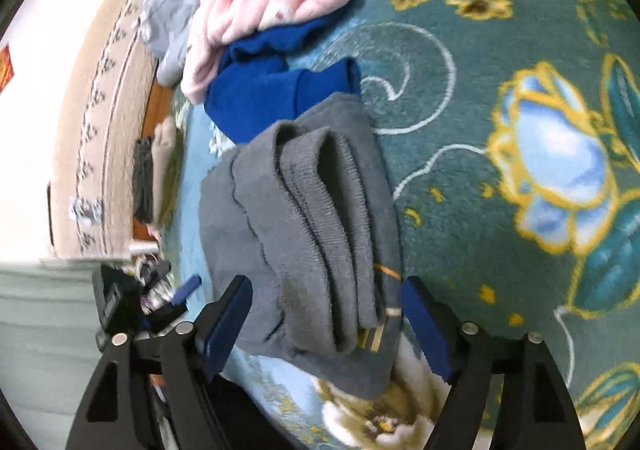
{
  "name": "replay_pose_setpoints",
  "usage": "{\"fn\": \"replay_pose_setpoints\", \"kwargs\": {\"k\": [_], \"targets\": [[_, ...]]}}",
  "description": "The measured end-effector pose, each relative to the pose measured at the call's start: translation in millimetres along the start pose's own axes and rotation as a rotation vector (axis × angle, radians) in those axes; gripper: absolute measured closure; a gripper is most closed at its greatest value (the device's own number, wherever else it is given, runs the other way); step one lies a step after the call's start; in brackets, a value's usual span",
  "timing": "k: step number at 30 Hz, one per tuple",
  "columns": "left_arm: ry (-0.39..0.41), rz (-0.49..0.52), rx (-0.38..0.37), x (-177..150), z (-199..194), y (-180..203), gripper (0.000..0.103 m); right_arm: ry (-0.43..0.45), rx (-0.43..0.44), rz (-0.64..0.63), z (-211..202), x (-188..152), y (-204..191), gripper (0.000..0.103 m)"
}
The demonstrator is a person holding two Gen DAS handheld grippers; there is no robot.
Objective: Fold clothes
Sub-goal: 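Lift the folded sweatpants with both tools off the blanket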
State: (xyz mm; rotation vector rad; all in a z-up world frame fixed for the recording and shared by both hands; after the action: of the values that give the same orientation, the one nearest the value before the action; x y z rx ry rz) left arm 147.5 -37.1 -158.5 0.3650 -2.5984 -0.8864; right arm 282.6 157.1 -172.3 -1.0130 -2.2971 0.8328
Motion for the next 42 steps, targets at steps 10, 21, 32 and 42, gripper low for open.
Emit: {"fn": "replay_pose_setpoints", "kwargs": {"k": [10,21,32,42], "targets": [[-0.135,-0.038,-0.08,-4,33,-10,0.021,-0.01,0.033,0.019,29,13,-4,0.021],[-0.128,-0.038,-0.041,-9,34,0,0.023,-0.002,0.056,0.046,29,12,-5,0.023],[-0.111,0.002,0.057,-12,31,-3,0.057,-0.016,0.006,0.044,32,11,-6,0.051],[-0.091,0.117,0.176,-10,21,6,0.092,-0.003,-0.049,0.017,25,14,-19,0.069]]}}
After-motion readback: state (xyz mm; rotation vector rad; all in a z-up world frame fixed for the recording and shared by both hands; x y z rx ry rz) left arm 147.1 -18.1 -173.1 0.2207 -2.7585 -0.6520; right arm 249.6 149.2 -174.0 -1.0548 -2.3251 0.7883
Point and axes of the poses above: each gripper's, at about its wrist camera, not at the fingertips, and z roughly the way its jaws point, y to its right, x to its top, the point moved 8 cm from there along z, roughly the way its jaws point, and after that the axes turned 14 degrees about y, right-handed, at the moved point
